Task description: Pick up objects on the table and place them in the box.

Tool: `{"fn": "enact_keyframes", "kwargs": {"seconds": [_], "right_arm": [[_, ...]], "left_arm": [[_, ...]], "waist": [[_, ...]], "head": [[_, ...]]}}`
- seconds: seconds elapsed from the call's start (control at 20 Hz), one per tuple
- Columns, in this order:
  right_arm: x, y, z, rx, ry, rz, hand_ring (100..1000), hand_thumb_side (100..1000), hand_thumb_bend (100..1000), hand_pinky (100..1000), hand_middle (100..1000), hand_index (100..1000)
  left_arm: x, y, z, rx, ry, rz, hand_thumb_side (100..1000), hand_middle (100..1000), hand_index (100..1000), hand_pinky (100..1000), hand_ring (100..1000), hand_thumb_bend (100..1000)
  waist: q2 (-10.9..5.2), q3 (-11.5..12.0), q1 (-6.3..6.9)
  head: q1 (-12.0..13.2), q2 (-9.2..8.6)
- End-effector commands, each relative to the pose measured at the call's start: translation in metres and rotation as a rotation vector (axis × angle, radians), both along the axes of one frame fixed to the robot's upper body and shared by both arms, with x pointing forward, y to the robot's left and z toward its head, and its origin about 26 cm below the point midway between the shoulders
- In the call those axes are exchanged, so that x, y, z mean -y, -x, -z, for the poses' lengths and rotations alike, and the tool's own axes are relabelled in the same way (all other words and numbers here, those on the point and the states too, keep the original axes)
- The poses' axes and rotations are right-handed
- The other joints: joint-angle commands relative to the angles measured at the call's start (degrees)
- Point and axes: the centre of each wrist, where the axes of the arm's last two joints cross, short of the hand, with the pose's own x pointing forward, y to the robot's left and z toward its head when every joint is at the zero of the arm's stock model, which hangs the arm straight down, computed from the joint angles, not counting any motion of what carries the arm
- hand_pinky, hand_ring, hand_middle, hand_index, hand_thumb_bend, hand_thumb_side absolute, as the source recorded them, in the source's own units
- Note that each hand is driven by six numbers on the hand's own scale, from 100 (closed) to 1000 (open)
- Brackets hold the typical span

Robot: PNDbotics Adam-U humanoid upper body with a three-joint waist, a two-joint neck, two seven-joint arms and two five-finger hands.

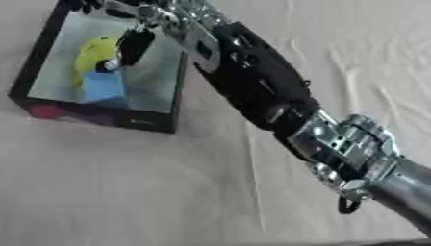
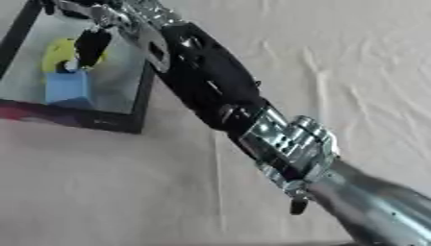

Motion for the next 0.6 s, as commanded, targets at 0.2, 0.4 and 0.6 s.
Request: {"fn": "enact_keyframes", "kwargs": {"seconds": [0.2, 0.4, 0.6], "right_arm": [[0.066, 0.015, -0.050, 0.127, -0.152, 0.066, 837, 265, 412, 929, 779, 890], [0.112, 0.028, -0.056, 0.153, -0.226, 0.138, 823, 270, 337, 931, 763, 878], [0.158, 0.044, -0.052, 0.155, -0.287, 0.230, 809, 277, 271, 933, 747, 870]], "left_arm": [[-0.015, 0.006, -0.001, -0.009, -0.047, -0.048, 668, 805, 815, 814, 645, 434], [-0.018, 0.008, 0.001, -0.018, -0.053, -0.062, 668, 805, 814, 813, 643, 434], [-0.020, 0.009, 0.002, -0.022, -0.058, -0.069, 668, 804, 814, 813, 642, 434]], "waist": [[-2.89, -2.66, 0.40], [-3.32, -4.47, 0.53], [-3.35, -5.55, 0.69]], "head": [[3.80, -0.06], [5.54, -0.06], [6.80, -0.06]]}}
